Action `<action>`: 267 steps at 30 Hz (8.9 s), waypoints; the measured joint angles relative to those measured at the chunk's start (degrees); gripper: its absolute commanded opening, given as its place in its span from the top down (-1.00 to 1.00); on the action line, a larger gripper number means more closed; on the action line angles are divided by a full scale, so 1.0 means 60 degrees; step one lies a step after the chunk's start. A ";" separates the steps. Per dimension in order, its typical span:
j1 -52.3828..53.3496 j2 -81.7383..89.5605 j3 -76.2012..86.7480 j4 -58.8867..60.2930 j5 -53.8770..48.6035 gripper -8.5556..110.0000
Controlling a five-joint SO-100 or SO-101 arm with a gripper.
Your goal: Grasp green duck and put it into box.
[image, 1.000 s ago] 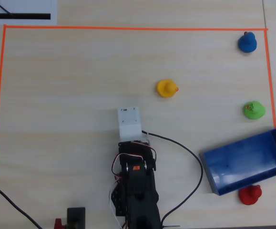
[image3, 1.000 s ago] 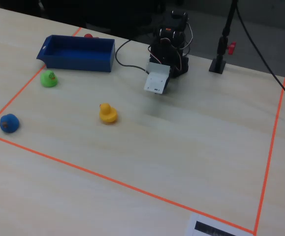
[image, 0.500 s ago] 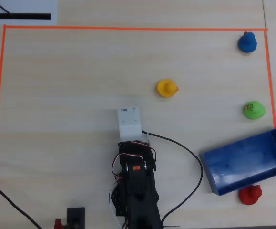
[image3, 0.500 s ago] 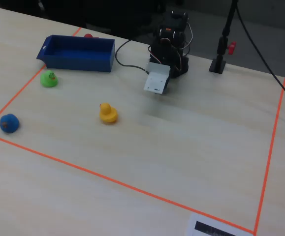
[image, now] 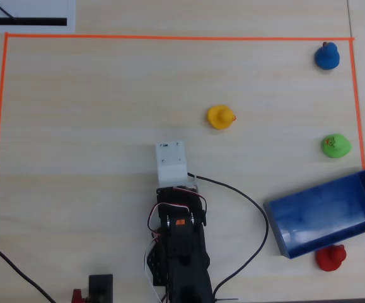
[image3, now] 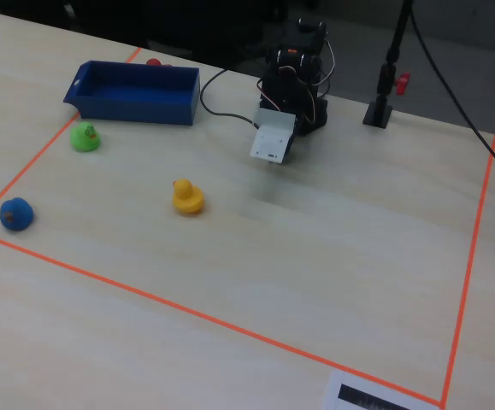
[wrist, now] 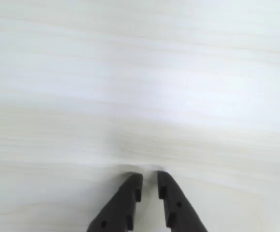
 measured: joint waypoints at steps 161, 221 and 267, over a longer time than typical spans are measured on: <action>1.0898 -2.3291 -1.8076 -0.9038 -0.3179 0.22; 1.3813 -1.6011 -1.3682 -0.4805 -0.3018 0.85; 0.4292 -1.0005 -0.9507 -0.6226 -0.0439 0.85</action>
